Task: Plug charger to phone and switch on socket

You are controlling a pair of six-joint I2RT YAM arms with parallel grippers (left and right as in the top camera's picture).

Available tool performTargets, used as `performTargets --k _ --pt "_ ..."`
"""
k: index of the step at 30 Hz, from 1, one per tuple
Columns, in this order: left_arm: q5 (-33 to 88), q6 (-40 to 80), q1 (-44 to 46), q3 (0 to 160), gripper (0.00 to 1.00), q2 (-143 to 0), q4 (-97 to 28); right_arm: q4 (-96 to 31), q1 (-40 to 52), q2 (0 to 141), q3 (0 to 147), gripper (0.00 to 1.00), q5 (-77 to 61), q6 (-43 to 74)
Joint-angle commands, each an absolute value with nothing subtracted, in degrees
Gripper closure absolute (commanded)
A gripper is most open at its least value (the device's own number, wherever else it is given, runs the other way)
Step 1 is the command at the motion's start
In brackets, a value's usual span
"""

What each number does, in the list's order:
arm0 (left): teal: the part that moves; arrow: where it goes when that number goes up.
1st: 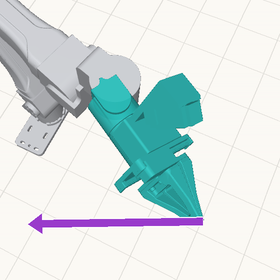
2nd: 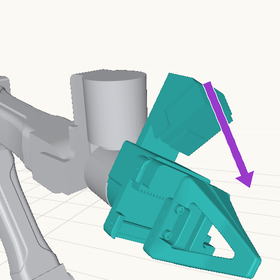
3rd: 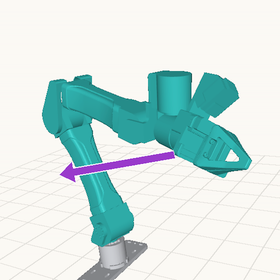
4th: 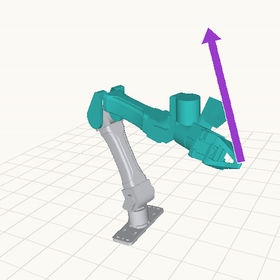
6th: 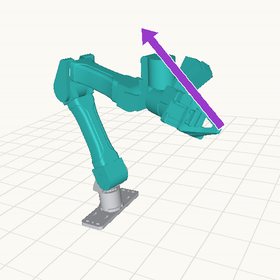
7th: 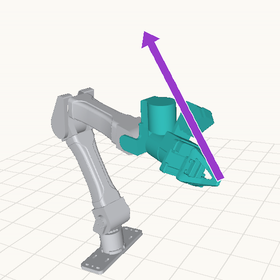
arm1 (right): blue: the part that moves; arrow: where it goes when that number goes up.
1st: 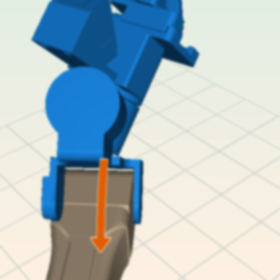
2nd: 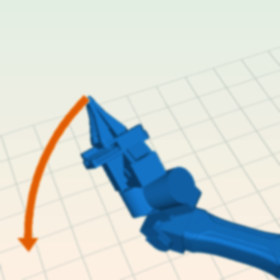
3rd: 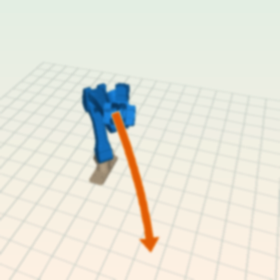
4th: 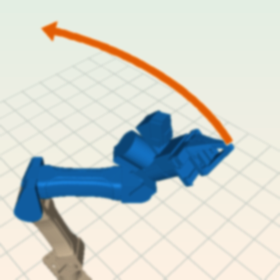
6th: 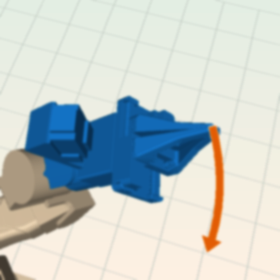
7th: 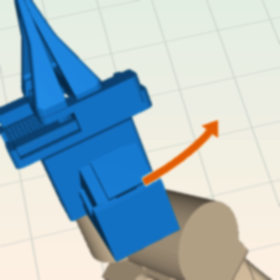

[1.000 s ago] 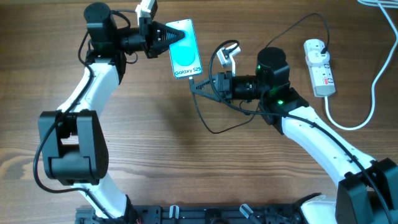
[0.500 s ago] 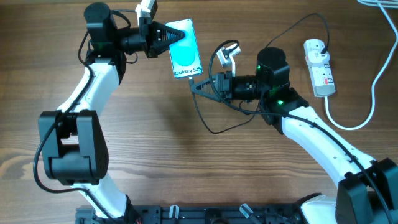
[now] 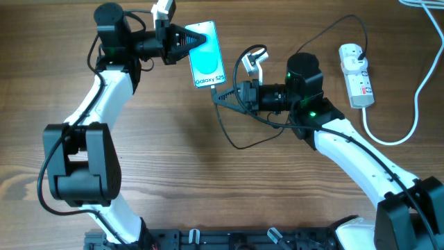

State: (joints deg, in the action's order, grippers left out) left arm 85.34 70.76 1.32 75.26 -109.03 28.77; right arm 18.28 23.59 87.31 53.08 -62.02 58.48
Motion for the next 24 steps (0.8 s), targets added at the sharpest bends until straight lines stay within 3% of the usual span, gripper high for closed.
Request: performTargets --k 1,24 --pt "85.4 69.6 2.2 76.0 0.96 -108.6 29.2 18.6 23.7 87.9 53.5 0.96 -63.0 58.6" --pt "90.2 68.6 2.2 76.0 0.96 -108.6 32.2 24.7 22.1 89.5 53.5 0.96 -62.3 57.3"
